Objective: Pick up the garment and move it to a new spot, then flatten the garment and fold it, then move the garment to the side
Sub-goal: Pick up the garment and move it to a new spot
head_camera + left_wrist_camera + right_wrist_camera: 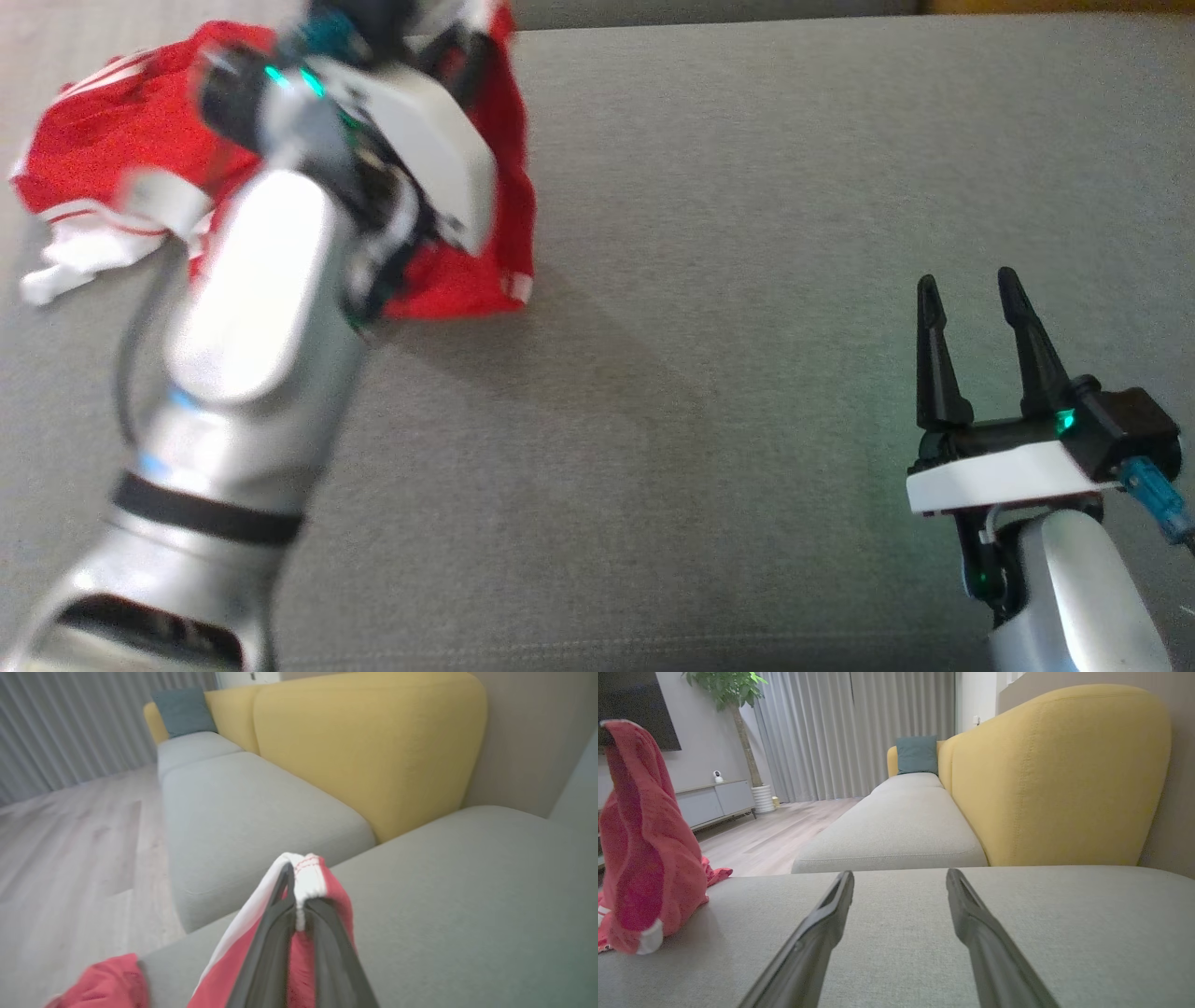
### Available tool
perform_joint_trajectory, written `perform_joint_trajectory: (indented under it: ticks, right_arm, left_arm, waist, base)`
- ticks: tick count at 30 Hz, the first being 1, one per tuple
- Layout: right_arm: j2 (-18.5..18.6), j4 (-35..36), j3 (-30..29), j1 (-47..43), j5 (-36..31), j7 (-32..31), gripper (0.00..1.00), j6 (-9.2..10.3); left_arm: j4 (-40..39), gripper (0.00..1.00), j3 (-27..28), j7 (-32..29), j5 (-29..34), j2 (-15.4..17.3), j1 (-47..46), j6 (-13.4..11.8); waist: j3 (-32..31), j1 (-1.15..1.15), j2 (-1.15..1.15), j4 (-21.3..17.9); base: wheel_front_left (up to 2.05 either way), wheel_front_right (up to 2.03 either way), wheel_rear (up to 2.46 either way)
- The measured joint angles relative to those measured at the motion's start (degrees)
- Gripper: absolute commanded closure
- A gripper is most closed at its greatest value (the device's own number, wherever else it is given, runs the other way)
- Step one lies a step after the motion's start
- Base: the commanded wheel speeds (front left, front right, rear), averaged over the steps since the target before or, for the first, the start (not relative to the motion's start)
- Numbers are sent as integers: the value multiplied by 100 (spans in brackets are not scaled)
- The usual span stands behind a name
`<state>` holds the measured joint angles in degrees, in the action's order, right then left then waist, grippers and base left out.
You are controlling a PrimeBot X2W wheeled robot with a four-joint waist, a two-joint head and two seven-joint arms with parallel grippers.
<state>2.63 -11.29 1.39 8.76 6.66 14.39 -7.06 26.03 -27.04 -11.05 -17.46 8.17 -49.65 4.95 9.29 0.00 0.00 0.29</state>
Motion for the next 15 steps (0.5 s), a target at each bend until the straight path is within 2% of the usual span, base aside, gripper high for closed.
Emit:
perform_joint_trajectory:
  ticks: [6, 11, 15]
  right_arm:
    - [0, 1, 66, 11, 81, 0, 0, 0]
    - [-1, 2, 231, 29, 185, 0, 0, 0]
    - [-1, 3, 225, 39, 193, 0, 0, 0]
  left_arm:
    - [19, 100, -315, 387, -129, -513, 592, -337]
    - [134, 100, -635, 898, -291, -578, 582, -632]
    - [201, 100, -1198, 1122, -523, -579, 528, -823]
  waist:
    - [95, 0, 0, -424]
    - [250, 0, 0, -793]
    - [425, 0, 0, -1014]
  base:
    - [0, 0, 0]
    - [0, 0, 0]
    - [0, 0, 0]
